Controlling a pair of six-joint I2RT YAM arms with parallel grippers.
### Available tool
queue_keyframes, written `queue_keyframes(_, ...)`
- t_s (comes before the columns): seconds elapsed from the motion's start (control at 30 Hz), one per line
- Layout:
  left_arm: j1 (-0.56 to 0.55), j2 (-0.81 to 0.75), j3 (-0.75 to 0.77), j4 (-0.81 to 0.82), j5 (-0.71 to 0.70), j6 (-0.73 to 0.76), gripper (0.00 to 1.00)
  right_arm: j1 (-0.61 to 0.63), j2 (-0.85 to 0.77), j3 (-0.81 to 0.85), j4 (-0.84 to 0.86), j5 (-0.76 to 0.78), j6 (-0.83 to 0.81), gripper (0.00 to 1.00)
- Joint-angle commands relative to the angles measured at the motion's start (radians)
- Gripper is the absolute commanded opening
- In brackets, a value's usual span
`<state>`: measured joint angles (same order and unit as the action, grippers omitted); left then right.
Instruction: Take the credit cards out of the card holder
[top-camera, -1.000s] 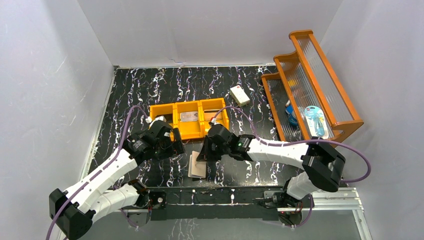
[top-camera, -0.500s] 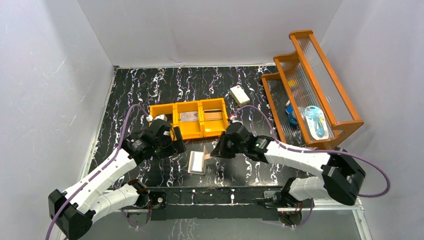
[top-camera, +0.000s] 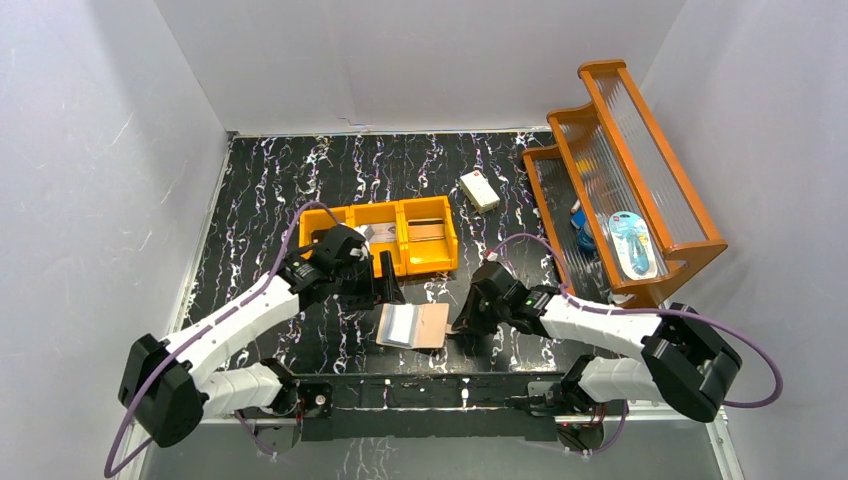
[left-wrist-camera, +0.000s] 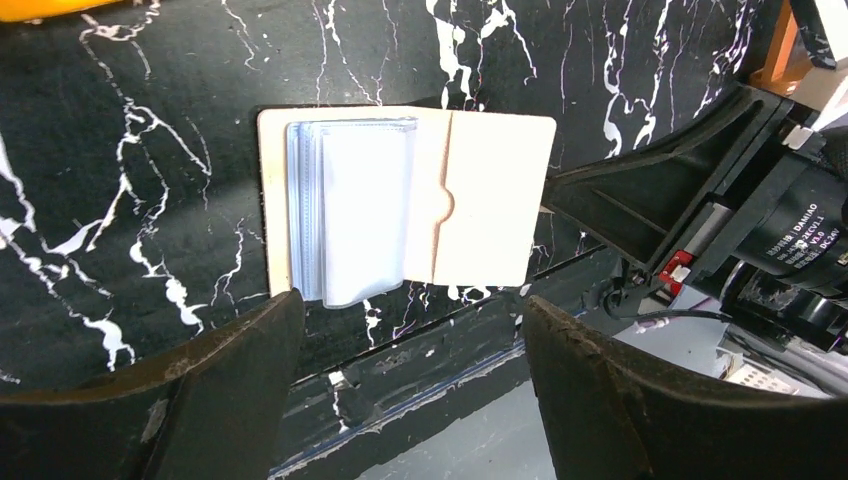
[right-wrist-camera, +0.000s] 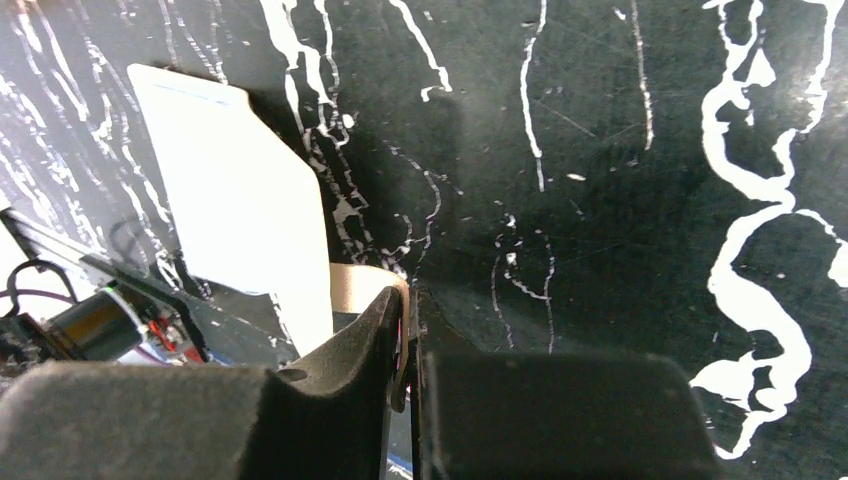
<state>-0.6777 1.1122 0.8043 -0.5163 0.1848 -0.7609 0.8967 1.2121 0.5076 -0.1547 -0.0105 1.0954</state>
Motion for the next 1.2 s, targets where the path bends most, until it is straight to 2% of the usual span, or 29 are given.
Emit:
queue_keyframes(0.0, -0.006, 0.05, 0.013, 0.037, 0.067, 0.027, 0.78, -0.006, 0.033, 0.021, -0.009, 0.034, -0.018, 0.17)
queue_keyframes(0.27, -0.027, 0.176, -0.008, 0.083, 0.098, -0.008, 0.77, -0.007, 0.078, 0.026, -0.009, 0.049, -0.037, 0.18)
queue_keyframes(0.57, -0.039, 0.198, -0.031, 0.119, 0.105, -0.025, 0.74, -0.007, 0.087, 0.024, 0.003, 0.034, -0.035, 0.17)
queue_keyframes(0.9, -0.058, 0.301, -0.035, 0.14, 0.117, -0.039, 0.73, -0.007, 0.095, 0.014, 0.019, 0.022, -0.03, 0.17)
queue_keyframes(1.17, -0.078, 0.296, -0.029, 0.157, 0.1, -0.057, 0.69, -0.008, 0.104, 0.007, 0.033, 0.011, -0.024, 0.17)
